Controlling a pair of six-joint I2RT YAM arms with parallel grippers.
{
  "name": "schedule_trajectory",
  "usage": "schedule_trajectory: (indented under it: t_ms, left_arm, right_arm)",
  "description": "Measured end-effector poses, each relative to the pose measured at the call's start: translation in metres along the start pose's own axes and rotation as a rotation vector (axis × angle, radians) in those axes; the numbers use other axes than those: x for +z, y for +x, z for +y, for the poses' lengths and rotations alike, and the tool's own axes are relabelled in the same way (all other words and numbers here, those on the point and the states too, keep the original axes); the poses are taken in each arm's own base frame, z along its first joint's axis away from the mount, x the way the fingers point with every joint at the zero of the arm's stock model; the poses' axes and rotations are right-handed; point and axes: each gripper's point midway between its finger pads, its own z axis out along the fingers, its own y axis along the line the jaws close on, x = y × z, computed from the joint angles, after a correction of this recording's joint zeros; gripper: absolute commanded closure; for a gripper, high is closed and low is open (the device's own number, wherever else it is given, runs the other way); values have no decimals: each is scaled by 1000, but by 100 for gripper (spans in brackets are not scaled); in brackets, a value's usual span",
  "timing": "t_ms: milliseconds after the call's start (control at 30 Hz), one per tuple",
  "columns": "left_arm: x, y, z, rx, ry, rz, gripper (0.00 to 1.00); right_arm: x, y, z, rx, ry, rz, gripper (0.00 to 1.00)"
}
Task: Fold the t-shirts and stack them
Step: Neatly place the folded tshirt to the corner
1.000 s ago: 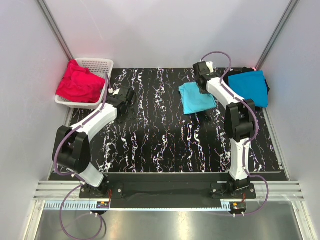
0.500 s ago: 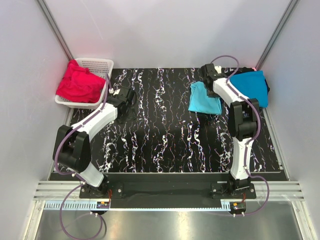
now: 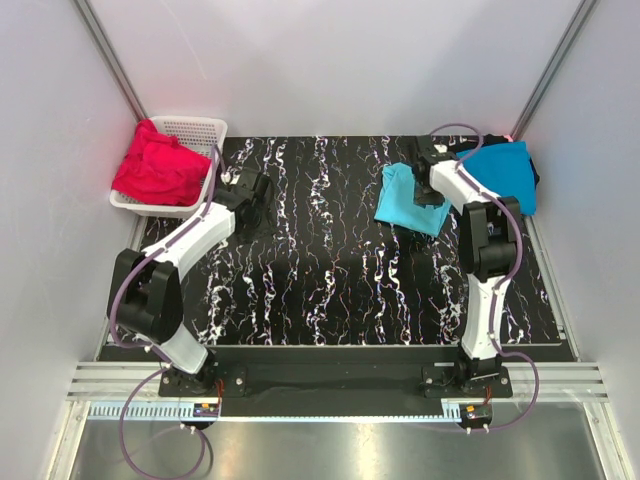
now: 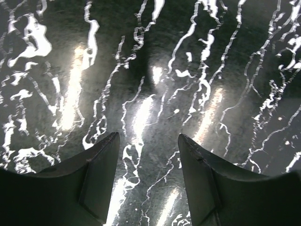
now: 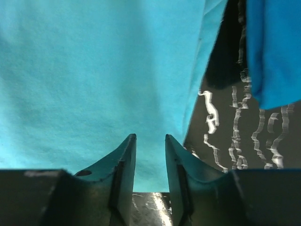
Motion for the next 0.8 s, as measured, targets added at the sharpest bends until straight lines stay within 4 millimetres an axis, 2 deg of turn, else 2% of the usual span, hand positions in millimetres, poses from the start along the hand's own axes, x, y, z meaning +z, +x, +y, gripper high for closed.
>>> schedule_trajectory:
  t_ms: [100, 267, 367, 633, 800]
  left_arm:
    - [3, 2, -7, 10, 28, 20, 42]
    - [7, 8, -15, 22, 66, 56, 41]
    - [7, 9, -19, 25, 89, 63, 41]
    - [6, 8, -24, 33, 117, 63, 41]
    - [6, 8, -24, 38, 118, 62, 41]
  right_arm:
    - [10, 7, -10, 91, -72, 36, 59]
    - [28, 31, -54, 287, -157, 109, 57]
    - [35, 38, -65, 347, -199, 119, 55]
    - [27, 34, -29, 364, -430, 84, 51]
    - [19, 26, -30, 389, -497, 43, 51]
